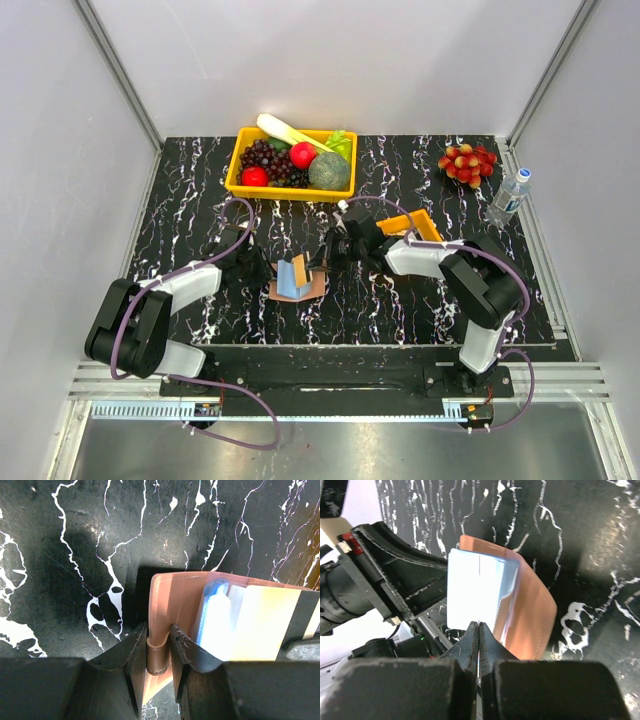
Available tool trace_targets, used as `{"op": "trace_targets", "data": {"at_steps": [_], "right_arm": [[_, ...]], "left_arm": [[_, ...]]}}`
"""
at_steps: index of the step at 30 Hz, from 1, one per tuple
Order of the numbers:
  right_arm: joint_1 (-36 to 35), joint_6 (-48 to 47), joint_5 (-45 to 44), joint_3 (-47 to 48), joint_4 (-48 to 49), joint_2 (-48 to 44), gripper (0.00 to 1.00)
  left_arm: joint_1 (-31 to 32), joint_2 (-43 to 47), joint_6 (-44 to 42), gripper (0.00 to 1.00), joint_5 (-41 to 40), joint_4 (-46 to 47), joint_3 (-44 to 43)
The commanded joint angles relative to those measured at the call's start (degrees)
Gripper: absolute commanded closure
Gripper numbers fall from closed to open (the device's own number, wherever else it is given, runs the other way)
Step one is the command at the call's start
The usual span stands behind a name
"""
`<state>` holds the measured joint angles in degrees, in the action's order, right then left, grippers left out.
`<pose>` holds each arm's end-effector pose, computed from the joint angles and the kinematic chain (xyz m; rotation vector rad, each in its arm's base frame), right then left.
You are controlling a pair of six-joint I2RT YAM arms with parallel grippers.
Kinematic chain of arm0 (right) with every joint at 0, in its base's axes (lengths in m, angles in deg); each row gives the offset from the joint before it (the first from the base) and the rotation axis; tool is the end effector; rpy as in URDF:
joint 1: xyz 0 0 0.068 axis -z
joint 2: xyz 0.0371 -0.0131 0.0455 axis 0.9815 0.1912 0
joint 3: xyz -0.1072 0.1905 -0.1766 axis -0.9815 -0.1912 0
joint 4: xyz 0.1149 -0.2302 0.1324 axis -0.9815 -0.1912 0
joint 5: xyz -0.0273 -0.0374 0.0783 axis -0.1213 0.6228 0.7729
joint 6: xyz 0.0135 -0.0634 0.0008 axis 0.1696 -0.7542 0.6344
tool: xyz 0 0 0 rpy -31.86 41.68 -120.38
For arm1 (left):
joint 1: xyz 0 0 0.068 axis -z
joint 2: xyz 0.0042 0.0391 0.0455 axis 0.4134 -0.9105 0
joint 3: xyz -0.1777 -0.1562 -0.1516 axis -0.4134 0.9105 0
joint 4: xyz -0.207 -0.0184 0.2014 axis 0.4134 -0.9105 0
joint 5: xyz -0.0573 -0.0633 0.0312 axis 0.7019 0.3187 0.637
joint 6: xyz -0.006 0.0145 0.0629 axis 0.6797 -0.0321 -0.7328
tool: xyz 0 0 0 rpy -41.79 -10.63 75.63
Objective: Put the credit cards into the card holder
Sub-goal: Open the card holder at the center of the board.
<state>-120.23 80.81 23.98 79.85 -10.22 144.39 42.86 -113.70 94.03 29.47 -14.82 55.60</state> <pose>0.2938 0.2863 0.1416 -0.0704 2.4795 1.3010 0.2567 -0.0962 0.1196 -0.4164 2.5930 -0.6400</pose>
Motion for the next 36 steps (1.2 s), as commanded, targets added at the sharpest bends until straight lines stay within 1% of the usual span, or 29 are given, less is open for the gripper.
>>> {"op": "trace_targets", "data": {"at_steps": [1, 3, 5, 8, 11, 16, 19, 22, 23, 25, 28, 31, 35, 36], "right_arm": [[-0.41, -2.51, -5.91, -0.46, -3.62, -3.96, 1.00], [-0.41, -3.47, -7.41, 0.76, -7.65, -3.53, 1.00], [-0.41, -4.27, -6.72, 1.82, -8.47, -2.39, 1.00], [-1.10, -4.00, -3.91, 2.34, -5.66, -0.89, 1.00], [-1.99, -3.04, -1.53, 2.44, -1.36, 0.25, 1.00], [-2.43, -2.25, -2.66, 2.43, -0.73, 0.87, 1.00], [-2.51, -2.42, -4.33, 3.14, -3.98, 2.10, 1.00], [-2.43, -2.24, -6.09, 3.66, -7.23, 3.41, 1.00], [-2.43, -2.33, -6.79, 3.84, -8.45, 3.94, 1.00], [-2.43, -2.51, -7.24, 3.84, -8.99, 4.47, 1.00], [-2.43, -2.51, -6.54, 3.75, -8.91, 5.09, 1.00], [-2.51, -2.60, -6.36, 3.40, -8.03, 4.74, 1.00], [-2.51, -2.77, -5.48, 3.31, -6.62, 4.21, 1.00], [-2.51, -2.77, -5.13, 3.31, -6.36, 4.03, 1.00]], "left_arm": [[-0.07, -0.52, -0.26, 0.71, -0.94, 0.92, 0.17], [0.02, -0.52, -0.26, 0.71, -0.94, 1.00, 0.17], [-0.07, -0.09, -0.35, 0.71, -0.76, 1.18, 0.34], [0.02, 0.36, -0.43, 0.70, -0.41, 1.88, 0.69], [0.02, 0.71, -0.43, 0.64, -0.15, 2.06, 0.70], [0.02, 1.32, -0.52, 0.57, -0.15, 1.71, 0.87], [0.02, 1.59, -0.87, 0.52, -0.59, 0.83, 0.78], [0.02, 2.90, -0.87, 0.46, -2.69, -1.27, 0.87], [0.02, 4.04, -0.70, 0.44, -4.87, -2.32, 1.13], [-0.15, 7.55, 0.18, 0.35, -7.78, -3.04, 2.44], [-0.59, 13.44, 1.32, 0.29, -7.54, -1.81, 4.47], [-0.59, 15.73, 2.02, 0.28, -3.59, 2.48, 5.88], [-0.42, 14.60, 2.21, 0.28, -0.07, 6.88, 6.50], [-0.51, 13.20, 1.68, 0.32, 0.64, 6.89, 6.15]]}}
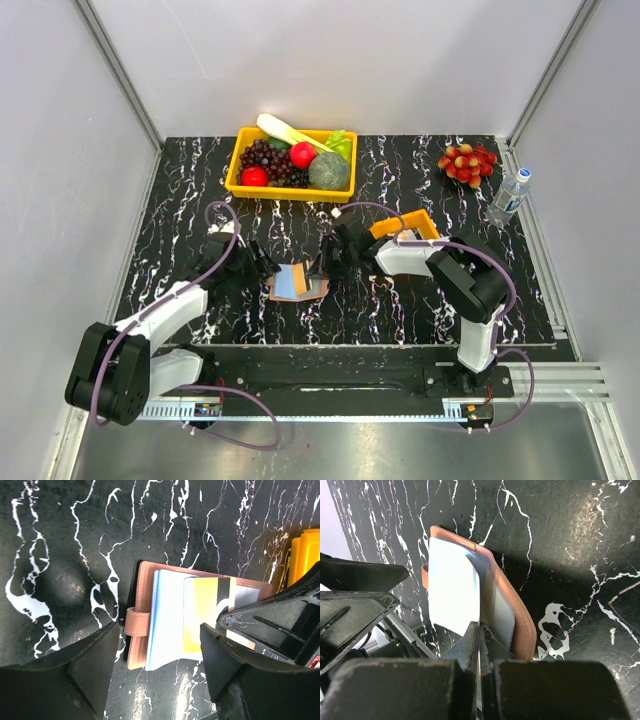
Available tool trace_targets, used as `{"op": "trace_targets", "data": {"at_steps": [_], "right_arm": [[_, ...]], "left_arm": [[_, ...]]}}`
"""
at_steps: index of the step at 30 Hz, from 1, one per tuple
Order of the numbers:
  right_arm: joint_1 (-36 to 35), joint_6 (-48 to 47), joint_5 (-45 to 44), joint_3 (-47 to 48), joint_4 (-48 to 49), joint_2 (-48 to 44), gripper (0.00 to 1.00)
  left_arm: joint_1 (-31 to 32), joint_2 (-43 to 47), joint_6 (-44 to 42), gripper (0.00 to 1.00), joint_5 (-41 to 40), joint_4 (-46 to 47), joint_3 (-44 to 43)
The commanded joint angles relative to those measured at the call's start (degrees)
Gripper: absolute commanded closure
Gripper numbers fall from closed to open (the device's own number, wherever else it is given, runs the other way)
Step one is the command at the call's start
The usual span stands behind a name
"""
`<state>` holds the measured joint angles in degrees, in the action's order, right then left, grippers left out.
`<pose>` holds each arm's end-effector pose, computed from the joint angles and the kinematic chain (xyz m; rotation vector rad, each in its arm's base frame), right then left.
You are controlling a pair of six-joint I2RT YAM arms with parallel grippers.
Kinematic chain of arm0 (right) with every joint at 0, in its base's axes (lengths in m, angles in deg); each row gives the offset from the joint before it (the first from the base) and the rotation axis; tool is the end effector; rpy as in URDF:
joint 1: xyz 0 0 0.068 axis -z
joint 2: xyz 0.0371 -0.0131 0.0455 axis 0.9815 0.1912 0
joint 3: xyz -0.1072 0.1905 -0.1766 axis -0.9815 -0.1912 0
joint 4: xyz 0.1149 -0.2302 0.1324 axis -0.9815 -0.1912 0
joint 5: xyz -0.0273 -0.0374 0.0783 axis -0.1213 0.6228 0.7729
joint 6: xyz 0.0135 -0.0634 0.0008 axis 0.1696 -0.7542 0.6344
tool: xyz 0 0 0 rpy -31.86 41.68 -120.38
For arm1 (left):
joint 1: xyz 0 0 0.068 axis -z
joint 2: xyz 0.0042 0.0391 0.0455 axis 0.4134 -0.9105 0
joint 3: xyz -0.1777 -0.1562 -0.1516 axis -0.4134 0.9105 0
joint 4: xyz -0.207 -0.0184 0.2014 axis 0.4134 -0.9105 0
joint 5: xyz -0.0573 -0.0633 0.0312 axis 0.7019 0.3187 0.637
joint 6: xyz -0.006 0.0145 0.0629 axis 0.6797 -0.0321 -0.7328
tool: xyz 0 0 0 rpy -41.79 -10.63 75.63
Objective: Put the credit cards into the card holder
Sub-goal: Open the card holder at the center of the board.
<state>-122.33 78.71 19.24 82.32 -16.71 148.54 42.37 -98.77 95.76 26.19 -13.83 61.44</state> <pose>0.2889 0.2970 0.1153 -0.0712 2.6042 1.1303 0.2318 -0.0826 0.1503 -0.4386 2.4010 -0.6619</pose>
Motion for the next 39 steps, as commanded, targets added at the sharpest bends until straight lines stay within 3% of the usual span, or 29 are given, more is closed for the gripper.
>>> {"op": "trace_targets", "data": {"at_steps": [1, 5, 11, 21, 39], "right_arm": [[-0.33, -0.50, -0.12, 0.67, 0.66, -0.29, 1.00], [-0.24, 0.29, 0.76, -0.65, 4.26, -2.48, 1.00], [1.07, 0.21, -3.19, -2.05, 1.73, -5.57, 1.00], [2.57, 2.40, -6.71, -9.79, 4.70, -9.61, 1.00], [2.57, 11.01, -1.18, -13.04, 15.08, -2.49, 1.00]], "left_arm": [[0.06, -3.48, -0.31, 0.35, 4.36, 5.91, 0.14], [1.20, -8.93, -1.46, 0.52, 5.06, 7.49, -0.13], [2.78, -13.16, -0.93, 0.63, 2.43, 6.27, 0.22], [3.58, -15.62, -1.02, 0.72, 0.14, 4.24, -0.31], [5.25, -16.07, -0.49, 0.74, 0.32, 3.71, -0.92]]}}
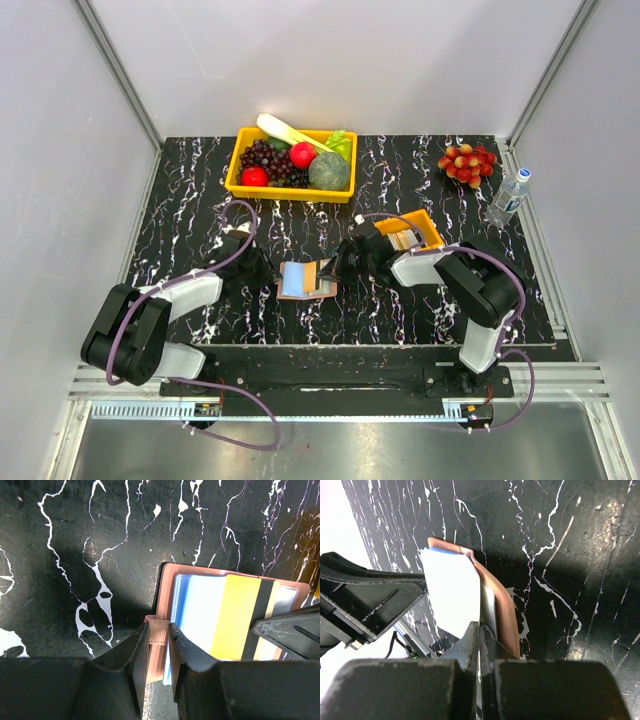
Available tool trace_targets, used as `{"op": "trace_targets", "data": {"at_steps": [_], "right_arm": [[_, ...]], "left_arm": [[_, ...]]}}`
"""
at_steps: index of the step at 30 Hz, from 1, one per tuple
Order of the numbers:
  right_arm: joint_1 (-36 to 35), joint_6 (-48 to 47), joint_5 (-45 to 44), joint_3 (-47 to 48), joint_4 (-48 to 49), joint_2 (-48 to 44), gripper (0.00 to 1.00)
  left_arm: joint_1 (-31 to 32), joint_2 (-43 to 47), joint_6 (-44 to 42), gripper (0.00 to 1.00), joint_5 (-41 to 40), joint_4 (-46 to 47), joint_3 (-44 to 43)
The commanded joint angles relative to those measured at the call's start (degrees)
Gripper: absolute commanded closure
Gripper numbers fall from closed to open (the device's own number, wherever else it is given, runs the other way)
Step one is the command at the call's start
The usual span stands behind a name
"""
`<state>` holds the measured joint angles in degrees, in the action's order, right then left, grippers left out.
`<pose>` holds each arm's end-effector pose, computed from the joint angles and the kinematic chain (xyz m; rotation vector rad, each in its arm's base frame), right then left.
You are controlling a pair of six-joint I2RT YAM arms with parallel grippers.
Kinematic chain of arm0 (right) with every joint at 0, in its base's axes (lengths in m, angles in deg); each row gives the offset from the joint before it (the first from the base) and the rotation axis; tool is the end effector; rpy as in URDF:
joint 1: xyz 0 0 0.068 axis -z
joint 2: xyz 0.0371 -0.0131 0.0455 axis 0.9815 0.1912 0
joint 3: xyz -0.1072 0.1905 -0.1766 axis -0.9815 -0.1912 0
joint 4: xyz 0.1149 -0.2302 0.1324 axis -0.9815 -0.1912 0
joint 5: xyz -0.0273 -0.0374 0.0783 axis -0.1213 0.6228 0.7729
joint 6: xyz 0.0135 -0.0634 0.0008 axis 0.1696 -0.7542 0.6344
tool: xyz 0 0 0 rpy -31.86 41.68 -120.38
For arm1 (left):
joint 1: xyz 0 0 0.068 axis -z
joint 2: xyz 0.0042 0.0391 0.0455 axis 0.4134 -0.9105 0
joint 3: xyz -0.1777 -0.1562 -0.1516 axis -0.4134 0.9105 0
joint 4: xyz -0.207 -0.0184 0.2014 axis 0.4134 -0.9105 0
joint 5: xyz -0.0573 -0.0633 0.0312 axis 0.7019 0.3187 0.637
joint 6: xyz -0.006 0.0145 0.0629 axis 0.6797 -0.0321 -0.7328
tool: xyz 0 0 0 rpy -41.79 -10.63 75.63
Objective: Put the credit cards into the card holder
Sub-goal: Open the card holder at the center of the board, then insert the credit card into the card holder.
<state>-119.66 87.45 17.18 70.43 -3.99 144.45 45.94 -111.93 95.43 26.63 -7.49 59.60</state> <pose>0.2755 0.2578 0.0998 0.1817 2.5288 1.1894 0.2467 -0.1054 0.1156 -0.3763 2.5100 -0.6531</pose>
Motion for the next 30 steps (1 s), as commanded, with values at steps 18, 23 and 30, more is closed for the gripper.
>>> {"op": "trace_targets", "data": {"at_steps": [18, 23, 30], "right_arm": [[-1.85, -0.36, -1.33, -0.89, -2.92, 1.24, 1.00], [-1.85, 0.52, -1.67, -0.98, -0.01, 2.82, 1.00], [-1.76, -0.10, -4.22, 0.25, -0.98, 2.74, 1.00]], "left_arm": [[1.68, -1.06, 0.80, 0.78, -0.56, -2.89, 0.83], [1.77, -0.89, 0.63, 0.80, -0.03, -2.27, 1.79], [1.86, -0.27, 0.54, 0.83, 0.49, -1.92, 2.94]]}}
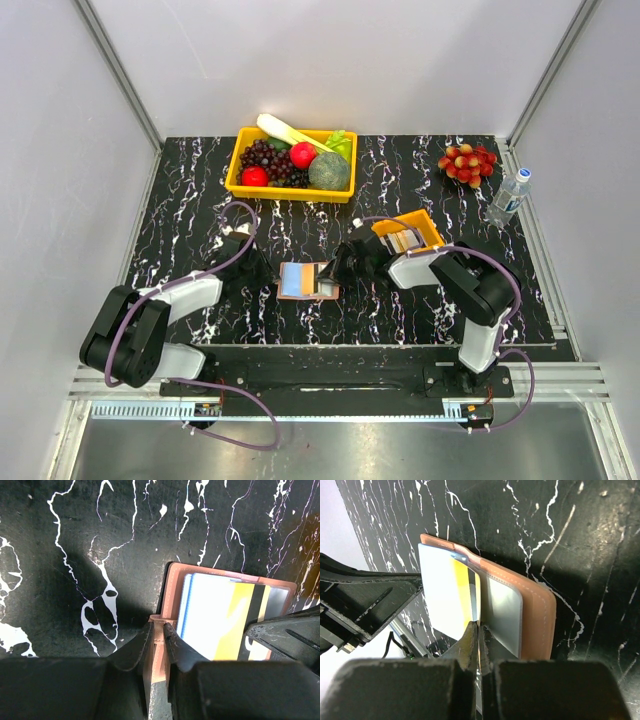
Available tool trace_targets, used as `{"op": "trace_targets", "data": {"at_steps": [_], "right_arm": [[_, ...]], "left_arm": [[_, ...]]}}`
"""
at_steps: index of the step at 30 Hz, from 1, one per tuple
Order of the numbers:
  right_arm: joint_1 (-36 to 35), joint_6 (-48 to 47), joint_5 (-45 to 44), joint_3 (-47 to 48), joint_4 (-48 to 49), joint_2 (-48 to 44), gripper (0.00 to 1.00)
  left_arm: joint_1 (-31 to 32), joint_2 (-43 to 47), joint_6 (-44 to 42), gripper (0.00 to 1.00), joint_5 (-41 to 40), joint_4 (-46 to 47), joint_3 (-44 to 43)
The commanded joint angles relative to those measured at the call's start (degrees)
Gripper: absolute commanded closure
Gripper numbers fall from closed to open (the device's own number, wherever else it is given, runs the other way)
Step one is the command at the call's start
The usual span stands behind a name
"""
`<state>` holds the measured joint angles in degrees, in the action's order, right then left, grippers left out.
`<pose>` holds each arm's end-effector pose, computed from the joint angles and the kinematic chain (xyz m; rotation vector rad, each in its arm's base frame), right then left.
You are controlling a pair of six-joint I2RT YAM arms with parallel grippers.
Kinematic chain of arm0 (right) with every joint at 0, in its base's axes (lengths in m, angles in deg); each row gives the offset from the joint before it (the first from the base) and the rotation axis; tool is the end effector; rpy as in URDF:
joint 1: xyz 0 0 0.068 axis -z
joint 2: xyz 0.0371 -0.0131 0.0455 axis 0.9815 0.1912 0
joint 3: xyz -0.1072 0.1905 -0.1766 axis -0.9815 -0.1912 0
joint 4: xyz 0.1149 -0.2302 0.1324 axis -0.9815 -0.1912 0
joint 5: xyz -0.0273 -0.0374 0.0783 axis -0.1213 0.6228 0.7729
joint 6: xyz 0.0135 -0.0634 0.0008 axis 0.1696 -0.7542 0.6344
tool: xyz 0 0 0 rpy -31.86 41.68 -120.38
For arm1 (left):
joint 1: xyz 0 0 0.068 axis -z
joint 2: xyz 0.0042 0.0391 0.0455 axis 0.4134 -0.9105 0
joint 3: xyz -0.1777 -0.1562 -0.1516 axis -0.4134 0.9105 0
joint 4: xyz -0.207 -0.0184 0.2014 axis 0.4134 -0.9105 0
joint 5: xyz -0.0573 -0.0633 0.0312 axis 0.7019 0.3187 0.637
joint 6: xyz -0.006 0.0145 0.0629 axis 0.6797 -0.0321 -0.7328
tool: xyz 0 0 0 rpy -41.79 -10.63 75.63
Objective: Put the credit cards into the card holder
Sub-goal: Insert the credit card into the card holder.
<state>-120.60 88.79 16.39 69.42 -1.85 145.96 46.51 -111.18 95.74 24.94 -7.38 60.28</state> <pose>0.2698 0.2602 0.0888 0.2018 2.5409 1.1861 0.2436 -0.1054 0.1152 -0.3828 2.5005 -0.6270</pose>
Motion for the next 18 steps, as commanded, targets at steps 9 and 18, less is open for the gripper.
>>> {"op": "trace_targets", "data": {"at_steps": [9, 18], "right_arm": [[-2.49, -0.91, -0.36, 3.10, -2.24, 4.22, 1.00], [-4.16, -1.17, 1.57, 6.00, -5.14, 5.88, 0.95]], "left_arm": [[1.38, -1.10, 0.41, 0.87, 2.62, -1.50, 2.17], [1.29, -0.05, 1.02, 0.92, 2.62, -0.80, 3.31]]}}
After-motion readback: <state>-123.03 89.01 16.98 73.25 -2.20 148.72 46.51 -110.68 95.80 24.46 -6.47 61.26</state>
